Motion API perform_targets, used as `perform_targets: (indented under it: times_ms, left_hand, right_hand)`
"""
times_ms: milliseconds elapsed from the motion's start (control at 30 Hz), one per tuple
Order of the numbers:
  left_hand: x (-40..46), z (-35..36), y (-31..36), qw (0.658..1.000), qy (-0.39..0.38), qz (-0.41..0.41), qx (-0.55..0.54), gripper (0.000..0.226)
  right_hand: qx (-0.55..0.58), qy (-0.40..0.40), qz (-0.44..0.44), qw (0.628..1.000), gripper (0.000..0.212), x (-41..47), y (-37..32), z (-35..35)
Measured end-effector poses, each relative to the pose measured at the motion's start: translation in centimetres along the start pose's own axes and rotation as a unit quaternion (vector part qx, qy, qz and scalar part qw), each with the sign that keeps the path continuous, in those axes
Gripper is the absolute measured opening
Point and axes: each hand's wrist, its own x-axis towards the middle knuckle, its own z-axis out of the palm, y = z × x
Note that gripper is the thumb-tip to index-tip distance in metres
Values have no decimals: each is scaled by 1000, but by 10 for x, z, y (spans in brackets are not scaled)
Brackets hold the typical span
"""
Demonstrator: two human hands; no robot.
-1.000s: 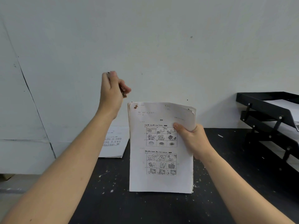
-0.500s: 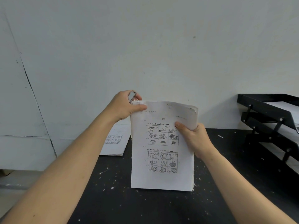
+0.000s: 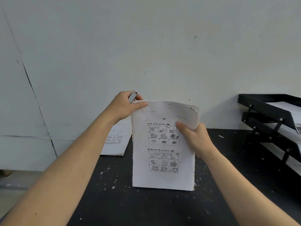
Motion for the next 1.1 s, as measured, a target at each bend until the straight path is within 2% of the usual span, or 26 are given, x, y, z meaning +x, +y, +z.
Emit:
perform_targets:
  times_ms: [133, 233, 267, 367, 467, 600, 700, 800, 867, 967, 1067, 1100]
  left_hand:
    - [-1, 1, 1, 1000, -7, -6, 0, 17]
    - [-4, 2, 2, 997, 32, -57, -40, 57]
    - [-4, 3, 1, 994, 48, -81, -58, 62]
    - [-8, 9, -12, 983, 70, -143, -96, 50]
    - [-18, 26, -35, 972, 58, -209, -86, 31]
    - [-44, 56, -80, 953, -12, -304, 16, 29]
    - [-69, 75, -101, 941, -97, -276, 173, 37]
    - [-83, 89, -113, 882, -199, -246, 350, 32]
    - [-88, 95, -120, 843, -236, -249, 414, 29]
    - [-92, 100, -129, 828, -251, -267, 425, 22]
    - [-92, 95, -131, 840, -249, -271, 400, 30]
    - [-90, 91, -131, 855, -228, -265, 382, 36]
  right_hand:
    - [1, 2, 0, 1000, 12, -1, -1, -1]
    - [-7, 4, 0, 1000, 12, 0, -2, -4]
    - [-10, 6, 0, 1000, 12, 0, -2, -6]
    - [-15, 18, 1, 1000, 11, 1, -4, -12]
    - [-17, 25, -1, 1000, 11, 1, -5, -21]
    - [-12, 39, -3, 999, 10, 0, -4, -29]
    - [-15, 42, 0, 999, 11, 1, -1, -32]
    - [-12, 39, -2, 999, 12, 1, -1, -31]
    - [-11, 39, -4, 999, 13, 2, -1, -30]
    - [-11, 37, -2, 999, 14, 4, -1, -29]
    - [-3, 38, -3, 999, 11, 4, -3, -30]
    - [-1, 38, -1, 999, 11, 4, -4, -31]
